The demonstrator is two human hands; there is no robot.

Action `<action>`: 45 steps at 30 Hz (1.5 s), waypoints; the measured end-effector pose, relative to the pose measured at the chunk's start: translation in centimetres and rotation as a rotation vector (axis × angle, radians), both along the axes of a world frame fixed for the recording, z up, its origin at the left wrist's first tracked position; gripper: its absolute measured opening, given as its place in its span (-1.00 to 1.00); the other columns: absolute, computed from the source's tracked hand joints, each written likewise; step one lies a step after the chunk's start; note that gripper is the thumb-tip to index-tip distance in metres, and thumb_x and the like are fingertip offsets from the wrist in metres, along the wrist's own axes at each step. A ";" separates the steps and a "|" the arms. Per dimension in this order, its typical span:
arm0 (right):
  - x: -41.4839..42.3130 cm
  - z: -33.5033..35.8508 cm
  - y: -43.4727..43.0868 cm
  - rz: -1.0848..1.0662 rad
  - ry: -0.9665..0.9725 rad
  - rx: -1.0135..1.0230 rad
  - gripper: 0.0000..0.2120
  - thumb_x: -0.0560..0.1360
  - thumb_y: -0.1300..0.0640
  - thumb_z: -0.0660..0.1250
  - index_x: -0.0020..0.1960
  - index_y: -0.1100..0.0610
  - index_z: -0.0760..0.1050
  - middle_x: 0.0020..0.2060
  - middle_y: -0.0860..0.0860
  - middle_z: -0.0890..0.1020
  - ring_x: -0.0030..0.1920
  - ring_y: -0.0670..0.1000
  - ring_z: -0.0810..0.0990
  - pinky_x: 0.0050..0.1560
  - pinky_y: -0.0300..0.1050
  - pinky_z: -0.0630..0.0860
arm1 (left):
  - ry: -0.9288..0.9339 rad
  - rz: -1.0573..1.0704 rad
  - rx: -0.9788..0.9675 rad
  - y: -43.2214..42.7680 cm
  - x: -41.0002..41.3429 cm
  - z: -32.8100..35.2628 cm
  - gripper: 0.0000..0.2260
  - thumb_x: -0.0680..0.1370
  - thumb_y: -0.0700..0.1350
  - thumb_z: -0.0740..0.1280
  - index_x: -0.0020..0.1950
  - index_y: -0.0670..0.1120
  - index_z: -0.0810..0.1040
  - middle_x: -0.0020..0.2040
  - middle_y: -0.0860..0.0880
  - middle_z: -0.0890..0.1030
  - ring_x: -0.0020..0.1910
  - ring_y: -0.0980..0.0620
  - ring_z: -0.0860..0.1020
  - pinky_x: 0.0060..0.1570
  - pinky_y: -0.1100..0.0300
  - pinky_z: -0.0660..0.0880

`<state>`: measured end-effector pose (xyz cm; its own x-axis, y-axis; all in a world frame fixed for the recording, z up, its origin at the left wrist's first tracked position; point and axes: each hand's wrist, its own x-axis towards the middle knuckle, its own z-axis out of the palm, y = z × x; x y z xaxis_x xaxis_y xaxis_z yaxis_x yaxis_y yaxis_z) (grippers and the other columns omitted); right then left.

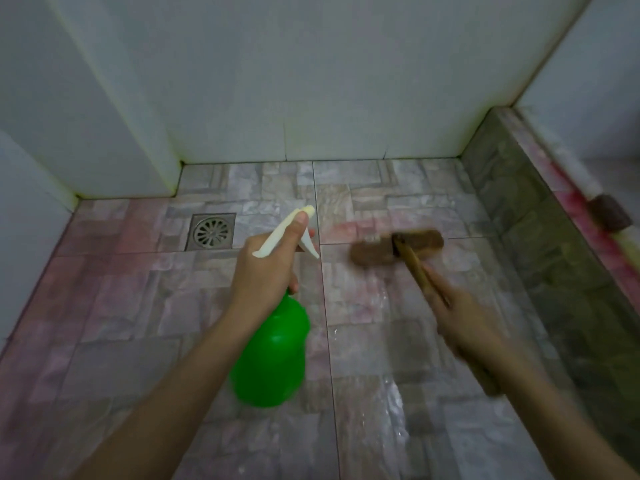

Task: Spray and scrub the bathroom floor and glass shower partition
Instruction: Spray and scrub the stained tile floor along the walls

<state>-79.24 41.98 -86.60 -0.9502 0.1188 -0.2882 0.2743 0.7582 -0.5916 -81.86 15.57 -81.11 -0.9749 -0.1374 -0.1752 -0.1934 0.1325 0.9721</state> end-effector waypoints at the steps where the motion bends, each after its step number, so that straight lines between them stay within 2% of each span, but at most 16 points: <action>1: 2.8 1.0 -0.3 -0.032 -0.040 -0.007 -0.60 0.64 -0.01 0.07 0.38 -0.40 0.13 -0.42 0.02 0.47 -0.52 -0.05 0.44 -0.56 -0.25 0.39 | -0.002 -0.002 0.007 0.2 -0.3 0.0 -0.75 0.58 0.27 0.26 -0.23 0.37 0.67 -0.03 -0.34 0.68 -0.58 0.02 0.47 -0.38 0.13 0.47; 3: 3.8 1.7 -0.1 -0.071 -0.050 -0.014 -0.58 0.64 0.00 0.08 0.41 -0.37 0.12 -0.43 0.08 0.48 -0.56 -0.03 0.42 -0.63 -0.28 0.36 | -0.018 -0.007 0.019 0.6 -0.6 -0.3 -0.73 0.57 0.27 0.27 -0.23 0.29 0.69 -0.03 -0.30 0.69 -0.58 0.02 0.47 -0.41 0.15 0.45; 5: -1.0 0.8 0.2 -0.088 -0.028 0.018 -0.59 0.65 0.04 0.08 0.45 -0.24 0.20 -0.40 0.09 0.50 -0.54 -0.01 0.44 -0.65 -0.27 0.35 | -0.017 -0.019 0.026 0.9 -0.8 -0.6 -0.71 0.57 0.27 0.27 -0.23 0.25 0.70 -0.02 -0.29 0.69 -0.58 0.03 0.47 -0.43 0.16 0.45; 8: -8.9 -0.5 0.8 -0.122 0.018 0.030 -0.56 0.64 0.04 0.07 0.51 -0.13 0.17 -0.39 0.09 0.49 -0.49 0.05 0.46 -0.60 -0.19 0.41 | 0.001 -0.025 0.048 0.7 -1.0 -0.9 -0.69 0.57 0.27 0.26 -0.16 0.18 0.72 -0.01 -0.31 0.69 -0.58 0.05 0.48 -0.41 0.17 0.46; 13: 1.6 2.2 1.1 -0.115 -0.093 -0.002 -0.60 0.64 0.02 0.09 0.44 -0.25 0.22 -0.45 0.07 0.48 -0.59 -0.03 0.42 -0.61 -0.23 0.38 | -0.010 -0.082 0.003 -0.5 -0.9 0.5 -0.61 0.61 0.22 0.24 -0.03 -0.02 0.73 -0.36 -0.29 0.55 -0.61 0.14 0.44 -0.51 0.38 0.38; 16: 5.1 3.6 1.2 -0.163 -0.196 -0.058 -0.60 0.64 -0.02 0.09 0.45 -0.28 0.19 -0.41 0.09 0.47 -0.57 -0.05 0.41 -0.58 -0.21 0.40 | -0.003 -0.123 -0.032 -0.8 -0.9 1.7 -0.60 0.61 0.21 0.25 -0.06 -0.05 0.73 -0.24 -0.39 0.61 -0.61 0.15 0.45 -0.52 0.37 0.39; 19: -2.3 2.8 1.5 -0.140 -0.173 0.049 -0.58 0.64 -0.01 0.07 0.49 -0.11 0.21 -0.43 0.14 0.48 -0.59 0.00 0.42 -0.64 -0.25 0.38 | 0.012 -0.139 -0.044 -0.9 -1.6 2.1 -0.53 0.59 0.24 0.26 -0.06 -0.14 0.71 -0.04 -0.35 0.67 -0.61 0.12 0.47 -0.50 0.29 0.43; 22: -6.9 2.7 2.8 -0.076 -0.157 0.022 -0.59 0.64 -0.01 0.06 0.48 -0.05 0.23 -0.42 0.15 0.45 -0.56 0.01 0.38 -0.64 -0.26 0.36 | 0.055 -0.132 -0.059 -0.7 -2.3 1.9 -0.49 0.59 0.26 0.27 -0.08 -0.18 0.70 -0.07 -0.35 0.67 -0.61 0.08 0.47 -0.48 0.26 0.46; 26: 2.5 3.1 2.7 -0.118 -0.166 0.059 -0.66 0.63 -0.03 0.10 0.38 -0.28 0.27 -0.46 0.09 0.49 -0.60 -0.04 0.44 -0.60 -0.22 0.39 | 0.091 -0.111 -0.074 -0.4 -2.2 1.9 -0.51 0.60 0.22 0.26 -0.08 -0.18 0.70 -0.16 -0.40 0.64 -0.61 0.11 0.47 -0.50 0.30 0.41; 28: 4.1 3.0 2.9 -0.120 -0.136 0.039 -0.61 0.63 0.01 0.11 0.43 -0.24 0.23 -0.39 0.11 0.57 -0.49 0.03 0.55 -0.54 -0.16 0.47 | 0.097 -0.092 -0.075 0.2 -2.4 1.8 -0.53 0.60 0.22 0.26 -0.07 -0.16 0.71 -0.19 -0.40 0.64 -0.60 0.11 0.47 -0.50 0.31 0.41; 30: -0.7 2.3 4.0 -0.109 -0.079 0.085 -0.60 0.64 0.06 0.12 0.47 -0.10 0.25 -0.18 0.21 0.64 -0.27 0.18 0.64 -0.35 -0.08 0.55 | 0.085 -0.087 -0.074 1.2 -3.0 1.8 -0.49 0.60 0.25 0.26 -0.04 -0.20 0.70 -0.13 -0.35 0.67 -0.59 0.08 0.48 -0.46 0.27 0.43; 31: -4.2 1.7 4.8 -0.107 -0.061 0.097 -0.59 0.64 0.09 0.11 0.48 -0.03 0.25 -0.19 0.24 0.63 -0.30 0.18 0.64 -0.37 -0.12 0.54 | 0.076 -0.083 -0.069 1.8 -3.4 1.7 -0.45 0.59 0.26 0.26 -0.03 -0.24 0.68 -0.09 -0.35 0.68 -0.58 0.07 0.49 -0.46 0.25 0.45; 33: -10.5 1.4 6.5 -0.108 -0.031 0.083 -0.58 0.65 0.12 0.08 0.50 0.04 0.23 -0.39 0.18 0.50 -0.57 0.08 0.49 -0.64 -0.23 0.40 | 0.066 -0.080 -0.068 3.0 -3.9 1.6 -0.45 0.60 0.24 0.26 -0.03 -0.26 0.68 -0.07 -0.37 0.67 -0.59 0.07 0.47 -0.48 0.25 0.45; 36: -9.3 1.2 8.8 -0.085 -0.025 0.130 -0.59 0.65 0.12 0.08 0.50 0.03 0.24 -0.49 0.10 0.45 -0.59 0.07 0.43 -0.69 -0.27 0.33 | 0.063 -0.091 -0.084 4.5 -4.3 1.5 -0.57 0.60 0.23 0.27 -0.09 -0.09 0.71 -0.06 -0.36 0.67 -0.58 0.04 0.48 -0.49 0.24 0.45; 39: -3.8 1.0 9.7 -0.122 -0.074 0.057 -0.57 0.64 0.09 0.11 0.49 -0.06 0.23 -0.45 0.12 0.51 -0.59 0.08 0.45 -0.68 -0.23 0.35 | 0.029 -0.079 -0.066 5.5 -5.1 1.4 -0.63 0.60 0.23 0.27 -0.12 0.00 0.71 -0.05 -0.35 0.67 -0.57 0.00 0.50 -0.45 0.16 0.49; 45: -16.1 0.3 11.2 -0.039 -0.018 0.035 -0.57 0.64 0.10 0.09 0.50 -0.05 0.21 -0.41 0.14 0.49 -0.51 0.12 0.45 -0.65 -0.22 0.38 | -0.010 -0.069 -0.121 9.1 -7.0 0.7 -0.59 0.61 0.22 0.26 -0.07 -0.06 0.73 -0.25 -0.37 0.63 -0.59 0.07 0.47 -0.46 0.25 0.47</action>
